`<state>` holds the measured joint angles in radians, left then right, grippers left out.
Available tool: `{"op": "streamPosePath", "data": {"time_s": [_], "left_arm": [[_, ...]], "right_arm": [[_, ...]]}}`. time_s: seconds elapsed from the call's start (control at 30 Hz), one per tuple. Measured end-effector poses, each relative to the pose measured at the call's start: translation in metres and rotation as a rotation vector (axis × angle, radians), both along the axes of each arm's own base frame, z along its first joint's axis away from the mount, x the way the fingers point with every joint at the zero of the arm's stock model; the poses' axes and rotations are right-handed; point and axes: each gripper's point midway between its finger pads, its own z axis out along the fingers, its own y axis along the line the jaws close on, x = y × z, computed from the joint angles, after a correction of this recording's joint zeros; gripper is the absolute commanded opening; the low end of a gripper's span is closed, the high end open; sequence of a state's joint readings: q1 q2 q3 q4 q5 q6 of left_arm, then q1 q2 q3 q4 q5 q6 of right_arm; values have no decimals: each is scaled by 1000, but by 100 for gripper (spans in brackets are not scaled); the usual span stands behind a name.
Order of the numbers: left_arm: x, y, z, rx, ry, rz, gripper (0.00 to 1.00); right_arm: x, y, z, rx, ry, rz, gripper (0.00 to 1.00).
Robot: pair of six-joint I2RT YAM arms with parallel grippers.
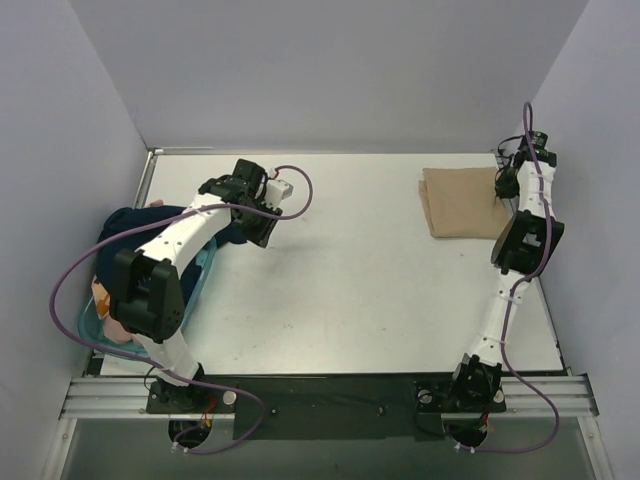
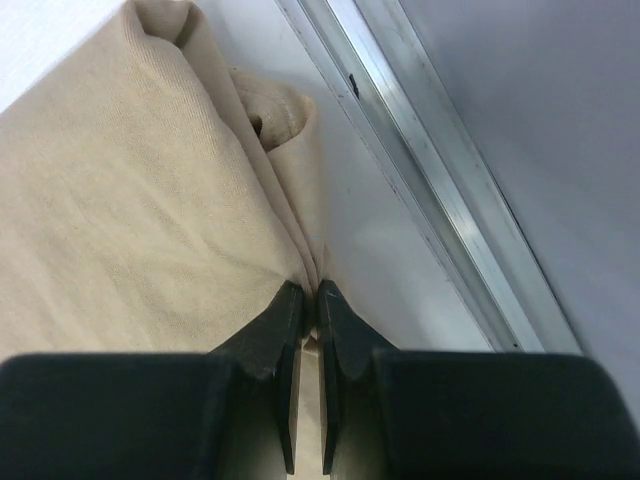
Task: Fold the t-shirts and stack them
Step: Put the neatly folded tshirt into the corner of the board with the right arm
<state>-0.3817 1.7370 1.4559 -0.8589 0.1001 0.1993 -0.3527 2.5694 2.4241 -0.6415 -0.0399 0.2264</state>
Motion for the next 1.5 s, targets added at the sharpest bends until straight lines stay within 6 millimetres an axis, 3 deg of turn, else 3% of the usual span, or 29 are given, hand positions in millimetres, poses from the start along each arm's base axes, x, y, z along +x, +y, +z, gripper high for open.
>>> {"op": "streamPosePath", "data": {"time_s": [0.53, 0.93, 0.97, 1.07, 1.13, 1.2, 1.33, 1.4, 1.5], "left_arm": [[4, 7, 2, 26, -2, -2, 44], [3, 8, 1, 35, 1, -2, 44], [3, 8, 1, 36, 1, -2, 44], [3, 9, 1, 39, 0, -1, 45], [3, 10, 1, 42, -2, 1, 45], [3, 10, 2, 44, -2, 0, 45], [5, 10, 6, 46, -12, -3, 47], [7, 11, 12, 47, -27, -1, 49], [10, 14, 28, 43, -75, 6, 53]], "right_arm": [[26, 4, -1, -84, -49, 117, 0], [17, -15, -7, -173, -8, 36, 0], [16, -16, -9, -177, 0, 33, 5], [14, -17, -10, -180, 5, 30, 60], [14, -19, -9, -186, 4, 22, 90], [11, -22, -9, -196, 12, 15, 98], [-2, -24, 2, -235, 38, -9, 100], [-14, -23, 19, -266, 48, -26, 100], [-32, -11, 63, -316, 17, -33, 100]]}}
